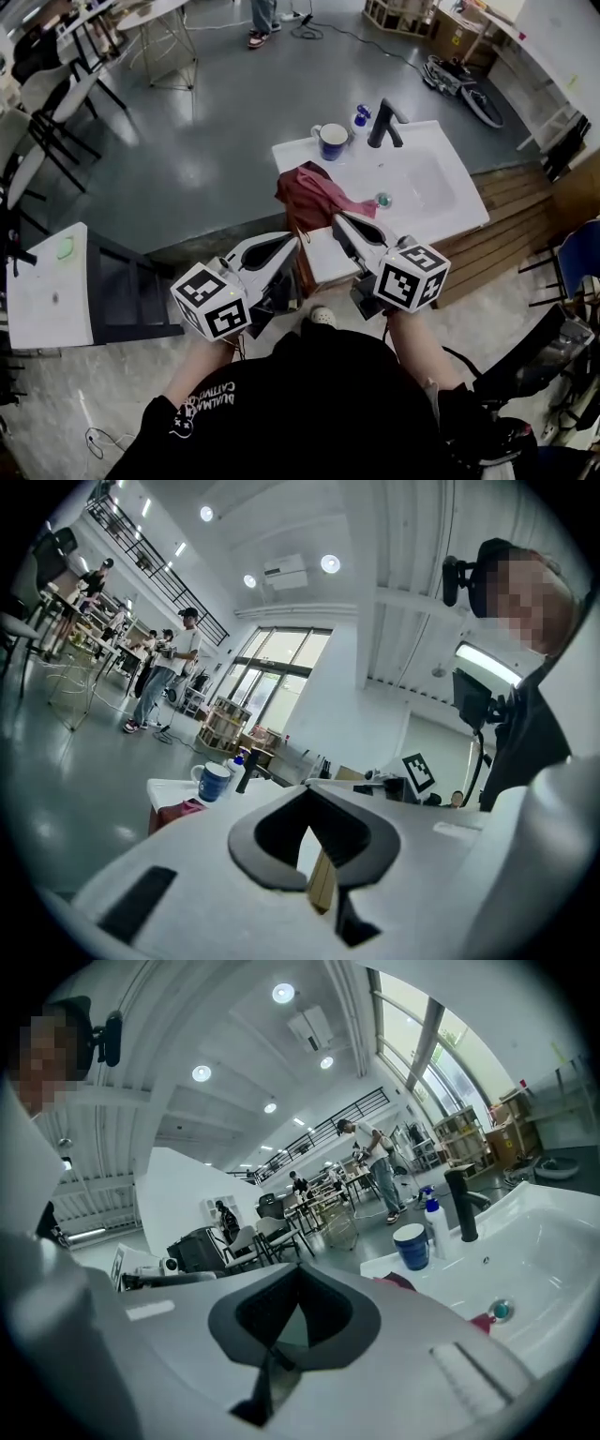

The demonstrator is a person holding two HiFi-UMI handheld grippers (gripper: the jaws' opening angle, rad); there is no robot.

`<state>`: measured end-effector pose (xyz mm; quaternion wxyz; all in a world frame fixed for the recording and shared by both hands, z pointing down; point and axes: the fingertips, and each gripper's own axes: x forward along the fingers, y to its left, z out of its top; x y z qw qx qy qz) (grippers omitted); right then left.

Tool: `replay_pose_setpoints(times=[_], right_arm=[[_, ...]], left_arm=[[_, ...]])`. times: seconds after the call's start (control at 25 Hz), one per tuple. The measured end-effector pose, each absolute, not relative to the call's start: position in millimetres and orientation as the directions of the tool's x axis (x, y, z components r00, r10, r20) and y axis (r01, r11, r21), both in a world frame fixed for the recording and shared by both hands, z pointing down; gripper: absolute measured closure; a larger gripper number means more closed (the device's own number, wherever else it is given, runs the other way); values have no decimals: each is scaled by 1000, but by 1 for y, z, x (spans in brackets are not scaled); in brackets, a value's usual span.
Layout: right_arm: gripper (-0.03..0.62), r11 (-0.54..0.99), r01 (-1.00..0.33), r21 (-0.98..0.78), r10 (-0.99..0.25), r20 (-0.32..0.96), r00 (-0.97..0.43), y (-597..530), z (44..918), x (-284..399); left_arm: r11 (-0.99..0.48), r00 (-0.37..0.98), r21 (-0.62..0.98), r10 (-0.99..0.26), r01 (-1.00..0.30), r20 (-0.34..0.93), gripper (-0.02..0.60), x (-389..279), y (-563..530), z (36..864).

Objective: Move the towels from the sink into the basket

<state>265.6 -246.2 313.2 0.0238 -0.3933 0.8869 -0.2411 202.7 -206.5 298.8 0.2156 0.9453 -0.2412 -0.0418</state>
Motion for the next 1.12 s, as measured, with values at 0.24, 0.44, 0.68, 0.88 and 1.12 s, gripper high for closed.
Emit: replay_pose_setpoints(times=[0.24, 0.44, 0.68, 0.88, 1.12], right_arm=[[589, 552, -695, -461, -703, 192, -685, -302, 341, 319], [589, 546, -680, -490, -677, 221, -703, -346, 364, 345], [588, 555, -693, -460, -652, 278, -706, -383, 385, 356], [527, 601, -663, -446, -546, 376, -748, -399, 411, 352], [459, 642, -602, -476, -372, 494, -786, -402, 464, 337]], left_arm=[[-731, 836, 457, -546, -506, 53, 581, 224, -251, 321], [-691, 804, 465, -590, -553, 78, 581, 236, -278, 333], [-628, 757, 479, -639, -614, 134, 581, 241, -299, 341], [-583, 729, 489, -661, -649, 179, 581, 242, -315, 340], [-545, 695, 476, -682, -690, 228, 581, 236, -326, 350]])
